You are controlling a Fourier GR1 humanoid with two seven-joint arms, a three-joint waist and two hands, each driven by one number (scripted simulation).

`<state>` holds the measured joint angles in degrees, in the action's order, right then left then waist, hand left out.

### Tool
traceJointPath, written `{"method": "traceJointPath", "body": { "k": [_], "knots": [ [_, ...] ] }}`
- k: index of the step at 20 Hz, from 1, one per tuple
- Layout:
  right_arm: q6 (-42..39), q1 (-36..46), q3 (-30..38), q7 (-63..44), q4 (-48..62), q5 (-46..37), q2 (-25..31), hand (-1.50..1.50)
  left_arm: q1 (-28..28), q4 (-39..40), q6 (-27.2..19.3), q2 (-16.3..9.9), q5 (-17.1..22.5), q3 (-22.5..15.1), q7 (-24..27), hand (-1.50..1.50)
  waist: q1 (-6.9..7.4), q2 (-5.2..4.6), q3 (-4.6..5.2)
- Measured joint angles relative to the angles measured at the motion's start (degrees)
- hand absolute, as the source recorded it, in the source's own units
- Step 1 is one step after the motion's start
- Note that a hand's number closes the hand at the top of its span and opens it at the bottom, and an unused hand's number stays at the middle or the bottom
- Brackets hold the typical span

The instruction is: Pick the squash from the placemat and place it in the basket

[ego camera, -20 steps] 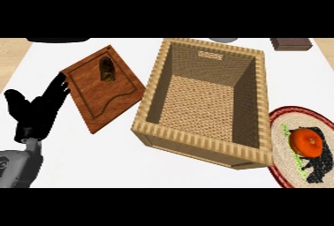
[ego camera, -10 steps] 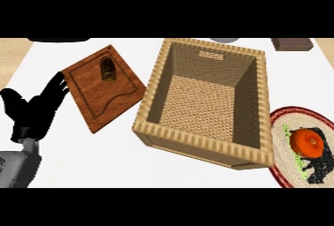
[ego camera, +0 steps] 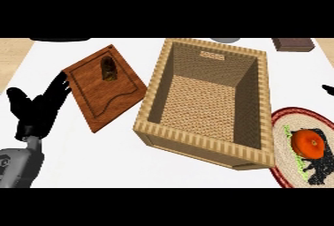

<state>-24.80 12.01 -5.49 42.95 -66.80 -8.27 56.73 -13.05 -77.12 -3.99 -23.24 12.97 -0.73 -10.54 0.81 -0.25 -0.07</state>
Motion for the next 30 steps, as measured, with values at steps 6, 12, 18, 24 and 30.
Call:
{"method": "traceJointPath", "body": {
  "k": [6, 12, 18, 24, 30],
  "knots": [
    [2.29, 3.92, -3.97, 0.42, 5.43, -7.10, -4.86, -1.50, 0.40, 0.49, 0.18, 1.72, -1.31, 0.47, 0.92, 0.00, -0.14, 0.06, 0.03],
    [4.86, 5.36, -6.62, 2.91, 10.77, -14.24, -7.43, -1.50, 0.43, -0.26, 1.18, 1.78, -1.82, 1.86, -0.08, 0.00, -0.31, 0.13, 0.04],
    [5.73, 7.58, -6.29, 5.46, 15.52, -17.64, -8.42, -1.50, 2.12, -2.55, 1.75, 2.36, -2.91, 2.60, -0.89, 0.00, -0.41, 0.19, 0.04],
    [6.35, 7.61, -6.65, 8.37, 17.99, -18.47, -8.47, -1.50, 1.47, -1.02, 2.60, 2.77, -3.36, 3.90, -0.16, 0.00, -0.48, 0.15, 0.04],
    [7.58, 8.44, -8.06, 11.02, 20.96, -18.91, -8.75, -1.50, 1.15, -0.92, 2.56, 3.71, -4.27, 3.69, -0.24, 0.00, -0.33, 0.12, 0.04]
  ]
}}
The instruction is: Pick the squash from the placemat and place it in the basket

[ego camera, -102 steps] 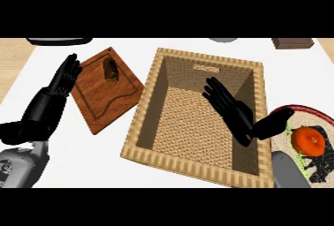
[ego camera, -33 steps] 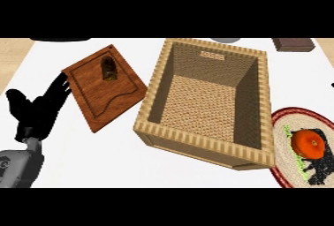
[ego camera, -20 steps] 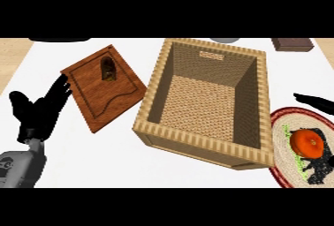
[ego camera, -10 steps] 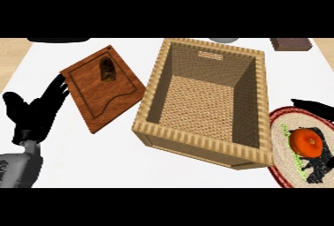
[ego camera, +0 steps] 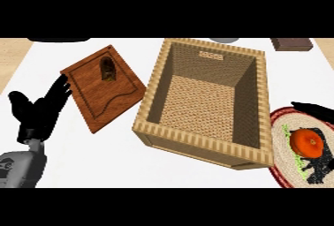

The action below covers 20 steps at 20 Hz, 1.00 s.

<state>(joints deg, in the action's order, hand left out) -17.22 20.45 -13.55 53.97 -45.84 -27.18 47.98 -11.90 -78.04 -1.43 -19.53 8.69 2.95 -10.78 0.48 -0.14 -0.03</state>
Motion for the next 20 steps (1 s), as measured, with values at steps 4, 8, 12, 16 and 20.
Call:
{"method": "traceJointPath", "body": {
  "k": [4, 8, 12, 16, 20],
  "knots": [
    [1.38, -1.48, -0.13, 0.49, -0.80, -1.27, 0.14, -1.50, 1.00, -1.85, 0.93, -0.50, 0.39, 1.16, -1.16, 0.00, -0.18, 0.10, 0.02],
    [2.45, -2.52, 0.42, 0.40, -1.77, -2.53, -0.50, -1.50, 0.54, -1.75, 1.11, 0.05, -0.38, 1.66, -1.37, 0.00, -0.33, 0.13, 0.03],
    [3.91, -2.13, 1.04, 0.72, -0.06, -5.27, -2.31, -1.50, 0.39, -1.26, 1.95, 0.71, -0.73, 2.27, -1.45, 0.00, -0.29, 0.10, 0.02],
    [6.22, -1.40, -0.11, 1.59, 0.70, -8.99, -3.36, 1.50, 0.75, -1.63, 1.78, 1.45, -1.73, 2.10, -1.25, 0.00, -0.20, 0.10, 0.01],
    [7.60, -1.23, 0.18, 1.62, -0.44, -11.57, -5.12, 1.50, 0.53, -0.44, 2.30, 1.94, -2.37, 2.69, -0.04, 0.00, -0.27, 0.24, 0.24]
  ]
}}
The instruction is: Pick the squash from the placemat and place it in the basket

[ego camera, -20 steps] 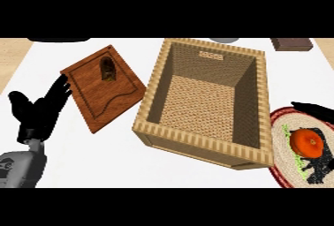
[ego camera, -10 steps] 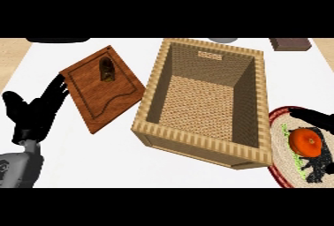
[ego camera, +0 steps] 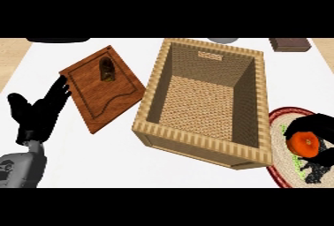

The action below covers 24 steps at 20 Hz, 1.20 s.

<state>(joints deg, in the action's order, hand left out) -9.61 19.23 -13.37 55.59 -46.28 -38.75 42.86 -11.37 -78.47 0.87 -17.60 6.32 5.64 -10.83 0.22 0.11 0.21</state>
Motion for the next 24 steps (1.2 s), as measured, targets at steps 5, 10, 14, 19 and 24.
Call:
{"method": "traceJointPath", "body": {
  "k": [5, 10, 14, 19, 24],
  "knots": [
    [1.57, 0.02, 0.69, 0.99, 0.01, -2.65, -1.37, 1.50, -0.09, -1.75, -0.33, 0.71, -0.61, 0.09, -1.90, 0.00, 0.15, 0.19, 0.25],
    [2.58, -1.43, -1.66, -10.07, -7.07, -6.03, -7.83, 1.50, -0.06, -0.43, -0.66, 0.64, -1.05, 0.69, -1.66, 0.00, -1.42, 1.56, 1.99],
    [2.52, -2.86, -3.29, -17.84, -10.76, -8.55, -12.91, 1.50, 0.54, -0.20, -0.73, 0.29, -1.04, 1.10, -1.80, 0.00, -2.59, 2.85, 3.23],
    [1.08, -5.43, -4.94, -26.09, -15.81, -10.67, -19.17, 1.50, 0.91, -0.13, -0.98, -0.13, -1.03, 1.67, -1.96, 0.00, -4.08, 3.72, 3.81],
    [0.33, -9.67, -5.66, -30.89, -23.44, -7.07, -29.18, 1.50, 1.38, -0.08, -1.24, -0.20, -0.86, 2.13, -2.14, 0.00, -5.36, 4.11, 3.07]
  ]
}}
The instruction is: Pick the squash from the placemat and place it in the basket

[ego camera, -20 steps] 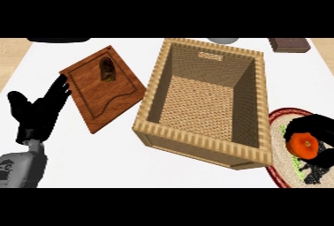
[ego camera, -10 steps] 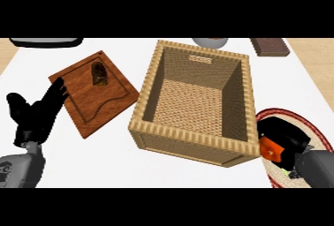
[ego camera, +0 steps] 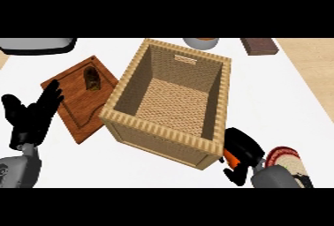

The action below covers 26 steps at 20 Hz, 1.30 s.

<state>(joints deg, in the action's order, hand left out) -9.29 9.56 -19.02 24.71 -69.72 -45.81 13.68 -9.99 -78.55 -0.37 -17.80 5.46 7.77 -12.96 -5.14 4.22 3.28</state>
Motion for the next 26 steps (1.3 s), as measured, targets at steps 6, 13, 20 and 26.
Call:
{"method": "traceJointPath", "body": {
  "k": [6, 13, 20, 26],
  "knots": [
    [8.51, -4.86, -5.34, -7.43, -9.15, 5.76, -10.15, 1.50, 0.77, 0.21, 0.05, -0.11, 0.28, 0.43, 0.01, 0.00, 0.28, -0.66, -2.42],
    [21.44, -8.36, -15.11, -21.87, -21.71, 6.64, -13.00, 1.50, 0.93, 0.21, 0.19, -0.08, 0.43, 0.49, 0.01, 0.00, 0.50, -1.05, -2.82],
    [31.42, -7.56, -24.40, -40.21, -32.42, -0.52, -13.53, 1.50, 1.25, -0.16, 0.61, -0.35, 0.39, 0.48, 0.50, 0.00, 1.37, -1.42, -2.65],
    [35.12, -2.76, -28.80, -57.39, -38.38, -9.70, -13.62, 1.50, 1.07, -0.65, 1.00, -0.36, 0.41, 0.18, 0.58, 0.00, 2.40, -1.99, -2.61]
  ]
}}
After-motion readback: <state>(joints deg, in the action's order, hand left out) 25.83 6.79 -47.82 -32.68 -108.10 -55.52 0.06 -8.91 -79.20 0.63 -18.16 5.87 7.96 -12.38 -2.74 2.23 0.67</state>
